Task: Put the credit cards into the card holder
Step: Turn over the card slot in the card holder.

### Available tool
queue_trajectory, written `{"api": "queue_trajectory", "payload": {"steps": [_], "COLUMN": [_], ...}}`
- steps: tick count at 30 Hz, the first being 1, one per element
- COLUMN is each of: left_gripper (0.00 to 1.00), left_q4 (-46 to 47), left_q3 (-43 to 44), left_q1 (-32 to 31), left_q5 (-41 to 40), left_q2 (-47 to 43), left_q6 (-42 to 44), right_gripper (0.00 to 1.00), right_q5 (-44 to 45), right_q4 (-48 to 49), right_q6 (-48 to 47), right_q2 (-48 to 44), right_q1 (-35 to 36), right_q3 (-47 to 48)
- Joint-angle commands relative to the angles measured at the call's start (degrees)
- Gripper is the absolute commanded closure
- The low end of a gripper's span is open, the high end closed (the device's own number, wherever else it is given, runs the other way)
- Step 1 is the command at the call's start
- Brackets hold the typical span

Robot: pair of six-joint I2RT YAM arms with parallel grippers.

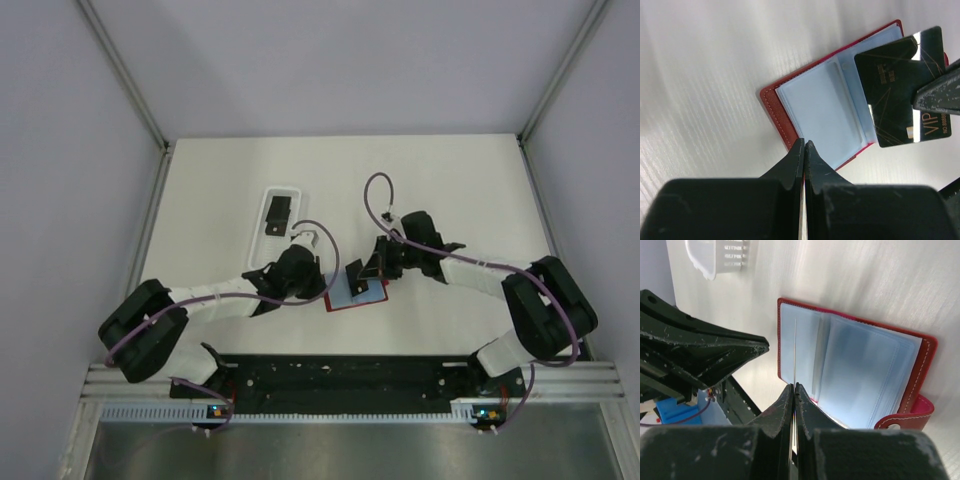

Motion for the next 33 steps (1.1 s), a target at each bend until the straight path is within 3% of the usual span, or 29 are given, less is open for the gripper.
{"api": "queue_trajectory", "payload": {"steps": [1, 33], "left_gripper": [1.0, 1.0], "left_q4": [1.5, 3.26], "left_q3": [-0.77, -0.95], "left_q1": [0.25, 0.34], "left_q5": [-1.98, -0.49], "left_q2": [0.48, 4.79], "left_q6": [-1.01, -1.36], "right_gripper": [1.0, 1.0], "right_q5": [-3.82, 1.97], "right_q4": [-2.17, 2.13], "right_q6": [-3.3, -0.15], "right_q2": [1.05, 5.63], "right_q1": [-0.28, -0.63], "right_q3": [2.66, 1.08]}}
